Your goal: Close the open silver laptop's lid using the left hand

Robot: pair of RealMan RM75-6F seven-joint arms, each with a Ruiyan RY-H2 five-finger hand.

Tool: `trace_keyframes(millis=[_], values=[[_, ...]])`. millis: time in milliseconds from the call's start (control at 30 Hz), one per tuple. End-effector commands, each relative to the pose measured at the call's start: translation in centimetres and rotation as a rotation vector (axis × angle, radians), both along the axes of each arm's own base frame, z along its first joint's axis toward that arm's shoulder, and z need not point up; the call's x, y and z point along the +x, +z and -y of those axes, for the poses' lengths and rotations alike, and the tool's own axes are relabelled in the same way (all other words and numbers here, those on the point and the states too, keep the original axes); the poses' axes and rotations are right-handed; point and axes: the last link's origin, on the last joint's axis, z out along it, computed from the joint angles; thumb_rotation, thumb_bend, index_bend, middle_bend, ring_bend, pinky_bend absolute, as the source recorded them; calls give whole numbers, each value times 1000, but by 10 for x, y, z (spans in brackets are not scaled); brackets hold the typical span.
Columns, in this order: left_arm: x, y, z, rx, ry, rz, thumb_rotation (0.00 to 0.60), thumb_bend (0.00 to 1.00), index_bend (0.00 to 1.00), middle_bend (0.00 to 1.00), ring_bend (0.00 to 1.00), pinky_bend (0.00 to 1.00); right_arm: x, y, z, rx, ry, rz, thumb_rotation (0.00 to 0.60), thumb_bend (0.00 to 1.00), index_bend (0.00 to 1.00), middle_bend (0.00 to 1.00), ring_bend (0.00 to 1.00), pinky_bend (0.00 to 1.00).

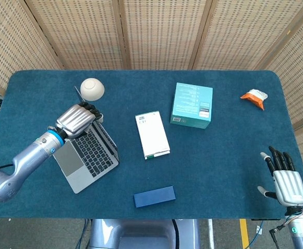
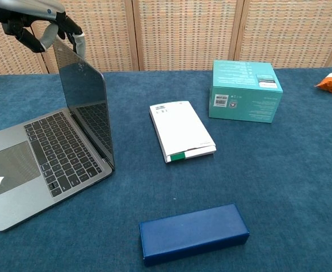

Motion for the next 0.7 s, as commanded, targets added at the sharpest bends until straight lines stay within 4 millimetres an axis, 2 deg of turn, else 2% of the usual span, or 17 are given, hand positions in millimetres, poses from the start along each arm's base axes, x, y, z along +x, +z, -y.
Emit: trace_keyframes(millis=[33,267,700], values=[[1,-1,1,6,-23,-21,600,1000,335,313,191,167,0,0,0,-2,-1,3,600,28,135,0,0,0],[3,-1,4,-5,-26,-43,600,1000,337,313,191,167,0,1,0,-3,1,3,600,28,135,0,0,0],[5,12,14,-14,-43,-111,600,1000,340,315,192,168,0,0,0,0,2,-2,600,28,135,0,0,0]])
